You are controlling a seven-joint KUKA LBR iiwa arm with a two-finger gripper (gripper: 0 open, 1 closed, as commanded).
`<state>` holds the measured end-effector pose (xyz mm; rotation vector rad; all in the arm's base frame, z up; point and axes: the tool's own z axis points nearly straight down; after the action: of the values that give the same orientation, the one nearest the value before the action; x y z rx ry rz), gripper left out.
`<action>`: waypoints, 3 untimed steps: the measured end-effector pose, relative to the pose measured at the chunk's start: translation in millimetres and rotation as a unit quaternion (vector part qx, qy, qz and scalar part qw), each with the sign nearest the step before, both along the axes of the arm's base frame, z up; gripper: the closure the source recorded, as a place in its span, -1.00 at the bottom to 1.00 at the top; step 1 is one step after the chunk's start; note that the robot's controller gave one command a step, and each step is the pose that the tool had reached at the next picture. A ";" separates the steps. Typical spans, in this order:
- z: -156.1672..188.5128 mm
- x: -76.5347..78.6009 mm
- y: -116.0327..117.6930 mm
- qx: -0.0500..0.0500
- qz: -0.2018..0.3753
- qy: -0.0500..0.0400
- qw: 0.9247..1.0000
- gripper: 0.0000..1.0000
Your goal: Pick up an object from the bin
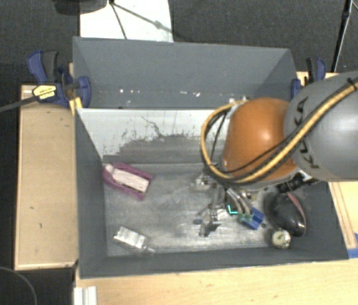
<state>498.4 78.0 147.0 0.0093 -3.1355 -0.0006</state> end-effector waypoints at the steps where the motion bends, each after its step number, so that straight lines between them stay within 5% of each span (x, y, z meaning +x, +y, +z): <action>1: -74.4 0.8 -70.0 0.001 0.124 -0.007 0.992 -1.00; 2: -44.6 29.3 -71.9 0.000 0.119 -0.007 0.993 -1.00; 3: -30.7 30.8 -83.3 0.000 0.178 -0.006 0.984 -1.00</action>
Offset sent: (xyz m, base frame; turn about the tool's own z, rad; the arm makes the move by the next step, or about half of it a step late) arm -0.0013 -0.0708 -0.0770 -0.2482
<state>529.2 -5.3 116.3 0.5698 -3.0954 0.0009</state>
